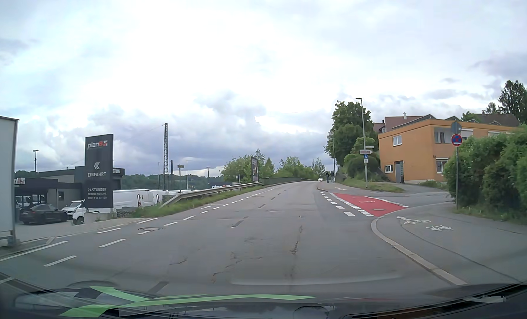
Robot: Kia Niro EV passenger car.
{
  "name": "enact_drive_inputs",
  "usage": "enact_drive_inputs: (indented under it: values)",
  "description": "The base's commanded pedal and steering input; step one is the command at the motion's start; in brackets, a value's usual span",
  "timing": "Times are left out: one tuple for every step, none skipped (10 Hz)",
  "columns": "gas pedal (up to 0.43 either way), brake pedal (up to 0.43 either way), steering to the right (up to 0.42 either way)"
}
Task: Follow the waypoints while adhering to traffic rules and regulations
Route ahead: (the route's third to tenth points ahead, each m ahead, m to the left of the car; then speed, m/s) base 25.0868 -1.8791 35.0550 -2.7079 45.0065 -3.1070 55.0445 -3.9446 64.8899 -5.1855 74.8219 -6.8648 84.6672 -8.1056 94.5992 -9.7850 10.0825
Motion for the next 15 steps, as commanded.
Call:
enact_drive_inputs:
  values:
    - [0.098, 0.0, 0.008]
    - [0.087, 0.0, 0.008]
    - [0.098, 0.0, 0.009]
    - [0.098, 0.0, 0.01]
    - [0.098, 0.0, 0.01]
    - [0.098, 0.0, 0.01]
    - [0.098, 0.0, 0.009]
    - [0.098, 0.0, 0.008]
    - [0.098, 0.0, 0.007]
    - [0.098, 0.0, 0.007]
    - [0.098, 0.0, 0.007]
    - [0.098, 0.0, 0.005]
    - [0.098, 0.0, 0.005]
    - [0.098, 0.0, 0.005]
    - [0.098, 0.0, 0.005]
